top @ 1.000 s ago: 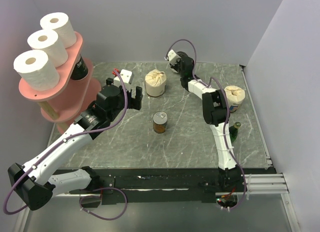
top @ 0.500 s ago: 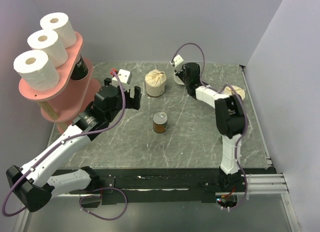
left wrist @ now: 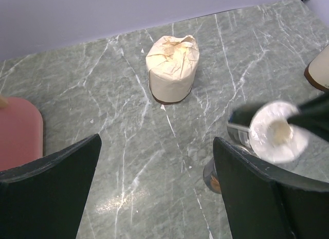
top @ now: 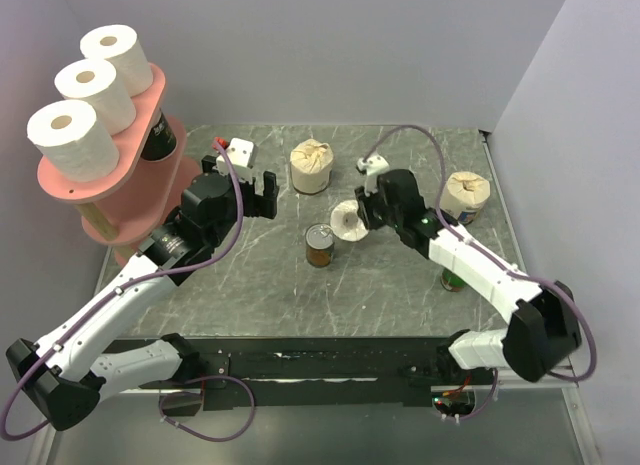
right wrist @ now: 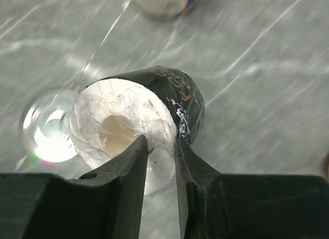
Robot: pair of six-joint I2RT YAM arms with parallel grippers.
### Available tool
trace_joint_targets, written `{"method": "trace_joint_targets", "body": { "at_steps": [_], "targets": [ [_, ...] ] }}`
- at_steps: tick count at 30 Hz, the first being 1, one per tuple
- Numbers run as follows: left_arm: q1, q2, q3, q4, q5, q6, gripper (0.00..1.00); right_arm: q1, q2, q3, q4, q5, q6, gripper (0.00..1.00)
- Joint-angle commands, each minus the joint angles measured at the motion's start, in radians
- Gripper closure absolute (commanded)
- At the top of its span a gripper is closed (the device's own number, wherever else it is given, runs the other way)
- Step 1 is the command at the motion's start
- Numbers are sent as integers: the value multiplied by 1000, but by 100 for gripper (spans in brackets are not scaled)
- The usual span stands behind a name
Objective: Place and organize the paper towels onto the shelf
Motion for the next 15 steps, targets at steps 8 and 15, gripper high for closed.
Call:
{"method": "trace_joint_targets", "body": {
  "at_steps": [8,15],
  "targets": [
    [-3,35,29,10,40,-20,4,-31,-62,-143,-43,-24,216,89],
    [-4,165,166,-133,180,-103,4,-50,-95,-151,-116,26,221,55]
  ]
}}
